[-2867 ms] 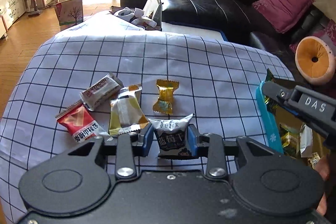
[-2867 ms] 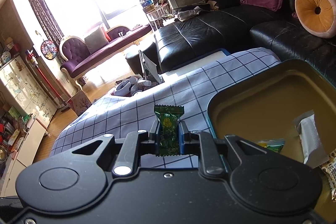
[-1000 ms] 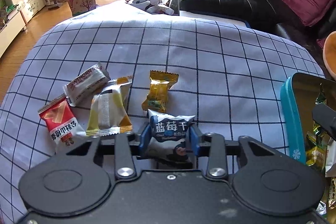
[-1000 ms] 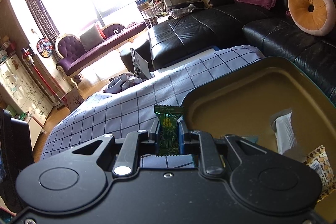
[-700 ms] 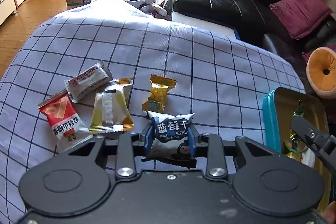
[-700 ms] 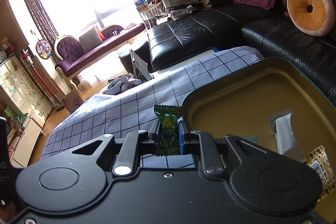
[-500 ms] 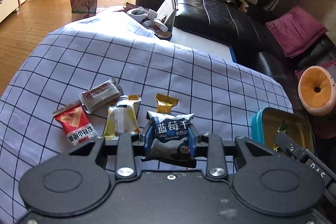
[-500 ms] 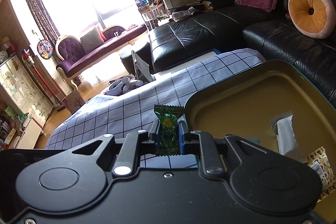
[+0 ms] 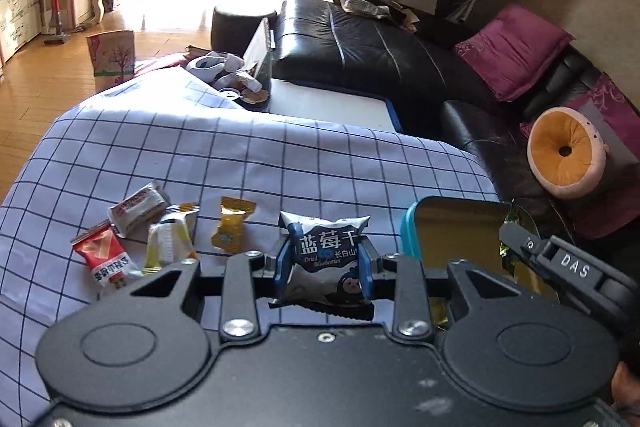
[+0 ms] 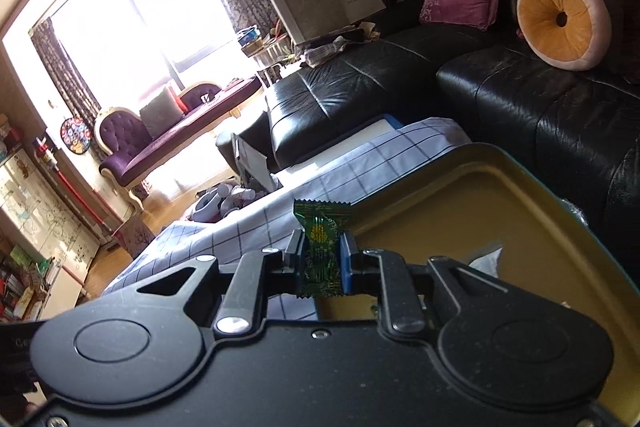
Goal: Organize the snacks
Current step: 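Carry the blueberry packet with the left gripper while the right carries the green candy over the tray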
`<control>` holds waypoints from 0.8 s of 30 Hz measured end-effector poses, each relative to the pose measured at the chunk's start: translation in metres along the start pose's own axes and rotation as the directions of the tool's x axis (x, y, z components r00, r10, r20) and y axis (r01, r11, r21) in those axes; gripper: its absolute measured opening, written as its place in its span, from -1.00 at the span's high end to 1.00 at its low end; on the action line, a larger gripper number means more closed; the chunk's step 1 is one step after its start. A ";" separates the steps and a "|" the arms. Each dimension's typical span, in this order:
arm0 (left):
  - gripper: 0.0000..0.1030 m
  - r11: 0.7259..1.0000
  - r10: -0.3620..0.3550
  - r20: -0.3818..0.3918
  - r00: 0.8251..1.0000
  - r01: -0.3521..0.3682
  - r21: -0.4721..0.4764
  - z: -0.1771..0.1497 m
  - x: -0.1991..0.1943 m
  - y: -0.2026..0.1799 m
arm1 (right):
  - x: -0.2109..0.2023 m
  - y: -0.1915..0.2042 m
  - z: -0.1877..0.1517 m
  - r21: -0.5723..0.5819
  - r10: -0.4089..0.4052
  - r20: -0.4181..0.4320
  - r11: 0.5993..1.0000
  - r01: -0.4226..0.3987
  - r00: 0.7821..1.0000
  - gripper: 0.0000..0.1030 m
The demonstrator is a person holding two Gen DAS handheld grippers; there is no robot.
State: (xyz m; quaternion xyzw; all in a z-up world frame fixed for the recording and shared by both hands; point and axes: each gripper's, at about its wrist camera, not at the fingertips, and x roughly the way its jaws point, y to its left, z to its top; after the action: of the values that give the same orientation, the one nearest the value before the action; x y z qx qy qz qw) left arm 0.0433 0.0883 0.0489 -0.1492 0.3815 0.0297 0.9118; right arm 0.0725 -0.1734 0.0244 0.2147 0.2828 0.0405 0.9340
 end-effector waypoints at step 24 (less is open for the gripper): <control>0.37 0.948 -0.160 -0.201 0.966 0.207 0.243 -0.065 0.045 -0.146 | -0.035 -0.057 0.022 0.081 -0.095 0.058 0.993 0.090 0.994 0.49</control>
State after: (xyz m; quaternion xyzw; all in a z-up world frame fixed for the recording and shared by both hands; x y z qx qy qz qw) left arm 0.0547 -0.0727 0.0107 -0.0645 0.4467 -0.1197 0.8843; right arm 0.0529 -0.2406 0.0344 0.2390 0.2647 -0.0209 0.9340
